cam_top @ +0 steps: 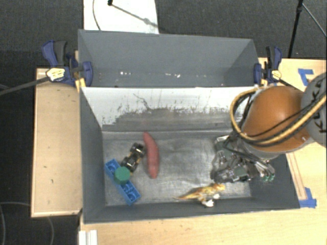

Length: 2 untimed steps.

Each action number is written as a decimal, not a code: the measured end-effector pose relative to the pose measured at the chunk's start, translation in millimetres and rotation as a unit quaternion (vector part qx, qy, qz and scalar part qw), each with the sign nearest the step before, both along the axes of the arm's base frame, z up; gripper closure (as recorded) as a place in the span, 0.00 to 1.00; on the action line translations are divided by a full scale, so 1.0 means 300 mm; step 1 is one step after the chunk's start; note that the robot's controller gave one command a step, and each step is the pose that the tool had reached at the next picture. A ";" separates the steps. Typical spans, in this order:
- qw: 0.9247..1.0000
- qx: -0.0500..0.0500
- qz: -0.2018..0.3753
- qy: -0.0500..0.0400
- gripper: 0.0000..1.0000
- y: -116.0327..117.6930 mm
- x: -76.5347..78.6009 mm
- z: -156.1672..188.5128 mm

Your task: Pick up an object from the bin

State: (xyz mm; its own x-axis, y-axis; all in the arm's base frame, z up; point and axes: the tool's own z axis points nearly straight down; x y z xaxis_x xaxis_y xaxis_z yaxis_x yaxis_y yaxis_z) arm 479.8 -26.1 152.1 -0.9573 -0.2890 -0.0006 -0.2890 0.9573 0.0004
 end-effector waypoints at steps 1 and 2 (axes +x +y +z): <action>1.000 0.000 -0.024 -0.001 1.00 0.027 0.040 0.003; 0.997 0.000 -0.081 -0.001 0.00 0.106 0.177 0.100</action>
Offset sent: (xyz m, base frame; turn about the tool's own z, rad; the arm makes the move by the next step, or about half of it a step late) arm 0.0521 0.0314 0.0294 0.1616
